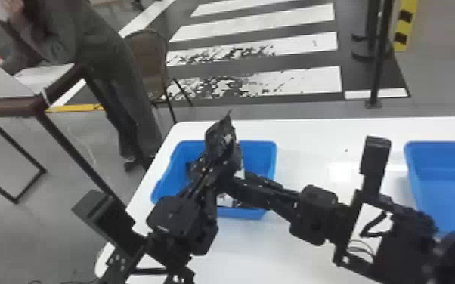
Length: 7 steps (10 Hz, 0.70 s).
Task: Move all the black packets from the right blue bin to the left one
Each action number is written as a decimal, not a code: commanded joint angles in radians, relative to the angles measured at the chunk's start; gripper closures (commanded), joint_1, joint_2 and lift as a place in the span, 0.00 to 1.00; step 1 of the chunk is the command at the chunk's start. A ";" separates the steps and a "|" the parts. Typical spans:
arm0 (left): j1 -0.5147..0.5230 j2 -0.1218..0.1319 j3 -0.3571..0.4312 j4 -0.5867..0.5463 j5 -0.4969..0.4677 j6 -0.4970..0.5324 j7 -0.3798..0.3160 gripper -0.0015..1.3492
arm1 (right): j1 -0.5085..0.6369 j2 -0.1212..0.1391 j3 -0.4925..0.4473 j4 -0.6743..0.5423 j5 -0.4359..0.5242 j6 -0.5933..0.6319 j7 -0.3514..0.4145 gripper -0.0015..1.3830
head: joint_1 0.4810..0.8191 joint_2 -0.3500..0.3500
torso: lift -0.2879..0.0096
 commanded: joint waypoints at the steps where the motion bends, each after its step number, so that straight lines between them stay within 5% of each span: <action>1: -0.002 0.000 0.006 0.000 0.000 -0.026 0.000 0.90 | 0.026 0.001 -0.039 -0.009 0.026 -0.011 0.001 0.37 | 0.63 1.00 | 0.50; 2: -0.007 0.000 0.017 0.000 -0.010 -0.033 0.003 0.90 | 0.084 0.011 -0.122 -0.046 0.100 -0.011 0.001 0.10 | 0.63 1.00 | 0.50; 3: -0.024 0.003 0.021 0.035 -0.040 -0.075 0.020 0.90 | 0.143 0.025 -0.210 -0.060 0.126 -0.011 0.001 0.04 | 0.63 1.00 | 0.50; 7: -0.235 0.006 0.059 0.378 -0.267 -0.173 0.051 0.90 | 0.318 0.056 -0.455 -0.139 0.192 0.018 0.000 0.08 | 0.63 0.96 | 0.50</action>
